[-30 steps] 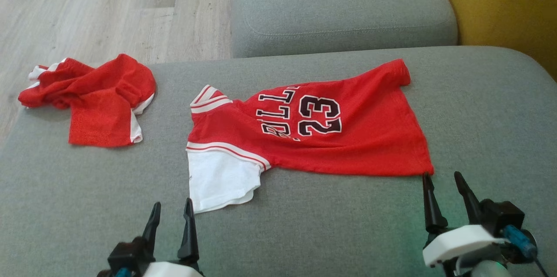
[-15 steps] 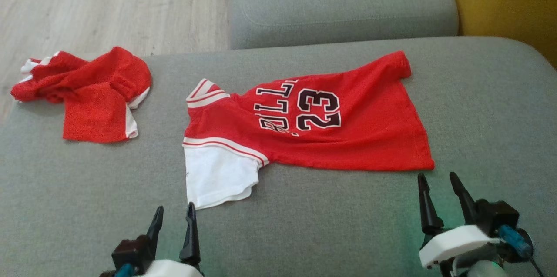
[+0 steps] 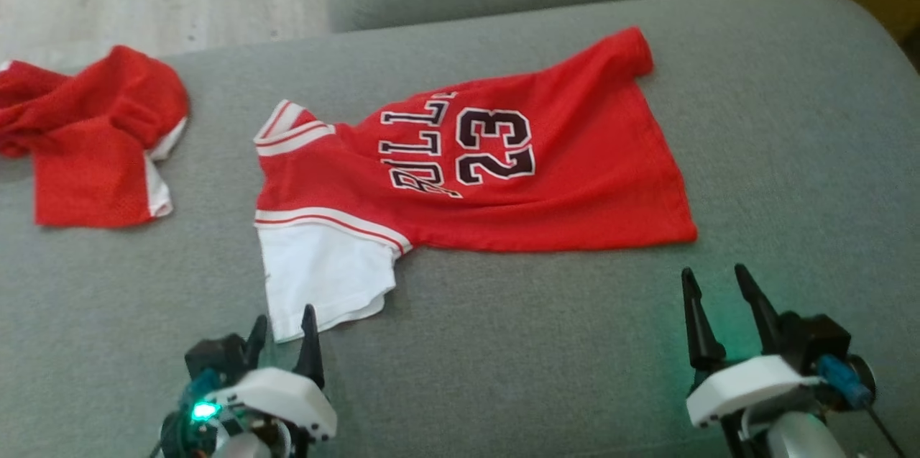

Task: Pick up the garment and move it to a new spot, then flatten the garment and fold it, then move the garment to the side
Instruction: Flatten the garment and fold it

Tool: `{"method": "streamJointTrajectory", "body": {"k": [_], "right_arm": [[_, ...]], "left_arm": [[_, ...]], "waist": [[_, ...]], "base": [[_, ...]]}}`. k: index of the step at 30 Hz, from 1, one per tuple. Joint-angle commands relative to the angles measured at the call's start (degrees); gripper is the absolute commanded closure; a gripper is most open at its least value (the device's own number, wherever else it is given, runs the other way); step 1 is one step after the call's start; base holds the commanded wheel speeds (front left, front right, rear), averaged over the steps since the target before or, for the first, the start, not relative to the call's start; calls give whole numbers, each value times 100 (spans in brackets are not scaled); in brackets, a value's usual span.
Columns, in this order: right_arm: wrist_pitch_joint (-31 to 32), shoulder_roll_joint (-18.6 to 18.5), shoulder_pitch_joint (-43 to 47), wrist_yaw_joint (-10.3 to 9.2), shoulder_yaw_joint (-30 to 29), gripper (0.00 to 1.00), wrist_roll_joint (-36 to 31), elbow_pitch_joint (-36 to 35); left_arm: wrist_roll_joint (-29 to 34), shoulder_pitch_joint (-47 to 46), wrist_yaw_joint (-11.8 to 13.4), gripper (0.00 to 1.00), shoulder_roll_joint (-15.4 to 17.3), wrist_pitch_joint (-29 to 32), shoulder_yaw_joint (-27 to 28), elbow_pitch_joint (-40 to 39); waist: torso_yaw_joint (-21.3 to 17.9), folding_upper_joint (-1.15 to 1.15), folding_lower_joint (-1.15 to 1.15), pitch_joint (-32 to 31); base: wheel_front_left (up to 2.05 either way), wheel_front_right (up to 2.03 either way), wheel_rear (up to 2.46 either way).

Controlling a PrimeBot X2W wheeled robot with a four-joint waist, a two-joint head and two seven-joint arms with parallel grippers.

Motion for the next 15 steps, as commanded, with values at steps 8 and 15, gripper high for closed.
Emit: {"method": "streamJointTrajectory", "body": {"k": [8, 15], "right_arm": [[-26, -26, -396, 21, 198, 0, -94, -190], [49, -26, -556, 21, 25, 0, -251, -62]], "left_arm": [[-9, -689, 100, 0, 40, 212, 168, 667], [36, -714, 51, 100, -43, 172, -17, 752]], "waist": [[-297, 0, -1, 328], [-199, 0, -1, 326]], "base": [[0, 0, 0], [0, 0, 0]]}}
